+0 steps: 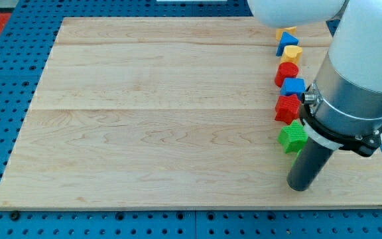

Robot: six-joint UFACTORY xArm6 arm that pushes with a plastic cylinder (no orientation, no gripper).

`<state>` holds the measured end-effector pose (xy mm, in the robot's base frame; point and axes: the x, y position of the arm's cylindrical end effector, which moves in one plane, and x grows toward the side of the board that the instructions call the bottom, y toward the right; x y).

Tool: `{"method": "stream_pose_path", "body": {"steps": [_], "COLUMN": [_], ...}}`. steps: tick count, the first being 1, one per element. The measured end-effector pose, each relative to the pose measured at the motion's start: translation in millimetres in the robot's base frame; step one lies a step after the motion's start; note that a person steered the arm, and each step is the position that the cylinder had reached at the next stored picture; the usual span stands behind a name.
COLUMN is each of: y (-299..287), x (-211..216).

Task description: Push the red star slightly to the right

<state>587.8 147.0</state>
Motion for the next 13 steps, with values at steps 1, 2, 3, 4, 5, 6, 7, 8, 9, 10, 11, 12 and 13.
{"method": "stream_pose_path", "body": {"steps": [1,2,3,4,5,6,7,8,9,10,11,12,13], "y": [-25.8,-40.1,-76.2,-101.9,-81.5,-46.3,-36.7,-20.9,-18.3,-18.3,-32.9,-33.2,-31.7], "x": [20.1,27.3,18.1,2.2,-34.2,-48.7,-72.5,-82.7,-82.7,-82.7,-115.6,-162.7,-166.5]}}
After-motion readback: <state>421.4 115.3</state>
